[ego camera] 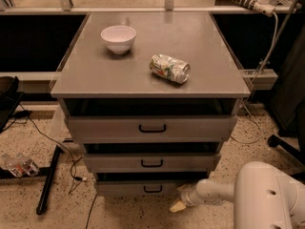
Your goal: Close bottom drawer
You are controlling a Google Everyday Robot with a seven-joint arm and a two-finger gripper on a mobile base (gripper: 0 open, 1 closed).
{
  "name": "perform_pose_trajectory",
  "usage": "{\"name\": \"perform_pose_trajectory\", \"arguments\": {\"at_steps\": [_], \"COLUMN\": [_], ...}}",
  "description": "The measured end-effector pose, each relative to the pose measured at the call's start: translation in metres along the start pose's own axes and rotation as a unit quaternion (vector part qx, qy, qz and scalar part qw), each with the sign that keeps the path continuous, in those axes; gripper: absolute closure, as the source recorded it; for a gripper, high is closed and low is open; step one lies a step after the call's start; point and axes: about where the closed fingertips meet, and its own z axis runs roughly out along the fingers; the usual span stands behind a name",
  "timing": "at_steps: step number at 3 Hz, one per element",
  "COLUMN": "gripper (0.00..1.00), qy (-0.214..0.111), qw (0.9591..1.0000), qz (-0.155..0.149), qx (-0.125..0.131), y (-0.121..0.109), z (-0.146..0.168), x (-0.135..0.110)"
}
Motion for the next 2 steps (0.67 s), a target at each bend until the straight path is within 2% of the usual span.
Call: {"name": "perform_pose_trajectory", "arguments": {"at_steps": [1, 2], "gripper": [0.0, 0.0], "qy": [0.0, 0.0], "qw": [1.0, 1.0], "qz": [0.0, 0.0], "qx": [0.0, 0.0], "y": [0.0, 0.0], "z": [0.0, 0.0], "x": [0.0, 0.0]}}
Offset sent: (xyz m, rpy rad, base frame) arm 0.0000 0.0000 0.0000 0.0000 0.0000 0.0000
